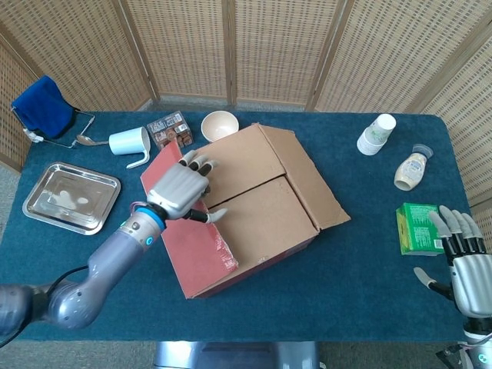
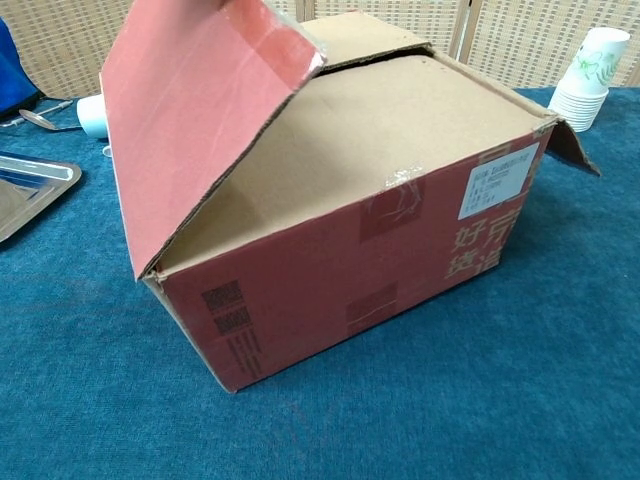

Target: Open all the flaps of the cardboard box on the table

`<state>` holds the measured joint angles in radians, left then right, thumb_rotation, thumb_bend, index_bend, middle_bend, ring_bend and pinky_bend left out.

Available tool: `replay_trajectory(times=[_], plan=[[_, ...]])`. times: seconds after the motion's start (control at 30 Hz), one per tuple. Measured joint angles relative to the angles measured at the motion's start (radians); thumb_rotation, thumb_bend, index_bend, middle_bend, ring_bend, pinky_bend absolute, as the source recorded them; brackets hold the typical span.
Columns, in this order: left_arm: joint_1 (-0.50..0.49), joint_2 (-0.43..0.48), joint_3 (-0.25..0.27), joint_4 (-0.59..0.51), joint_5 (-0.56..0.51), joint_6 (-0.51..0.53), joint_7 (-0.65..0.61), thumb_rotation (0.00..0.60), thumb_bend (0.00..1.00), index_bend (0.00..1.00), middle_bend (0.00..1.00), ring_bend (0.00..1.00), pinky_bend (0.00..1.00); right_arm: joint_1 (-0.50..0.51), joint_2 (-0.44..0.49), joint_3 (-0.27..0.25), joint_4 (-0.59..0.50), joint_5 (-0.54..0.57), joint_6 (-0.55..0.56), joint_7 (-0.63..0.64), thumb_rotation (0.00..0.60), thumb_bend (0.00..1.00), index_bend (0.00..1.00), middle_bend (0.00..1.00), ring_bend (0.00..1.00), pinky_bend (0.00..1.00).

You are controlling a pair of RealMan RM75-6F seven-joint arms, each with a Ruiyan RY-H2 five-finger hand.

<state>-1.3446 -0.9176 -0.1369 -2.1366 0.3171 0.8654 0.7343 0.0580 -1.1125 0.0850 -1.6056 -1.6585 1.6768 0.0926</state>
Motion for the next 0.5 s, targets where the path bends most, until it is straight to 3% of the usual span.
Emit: replay_trajectory(times=[0.5], plan=[[0.126, 0.316, 0.012, -0.211, 0.224, -0.172, -0.172, 0.137, 0.0, 0.7, 0.1, 0.0, 0.0, 0.002, -0.008, -0.007, -0.01, -0.02, 0.0, -0.023, 0.6, 0.07, 0.0, 0.0, 0.0, 0.0]])
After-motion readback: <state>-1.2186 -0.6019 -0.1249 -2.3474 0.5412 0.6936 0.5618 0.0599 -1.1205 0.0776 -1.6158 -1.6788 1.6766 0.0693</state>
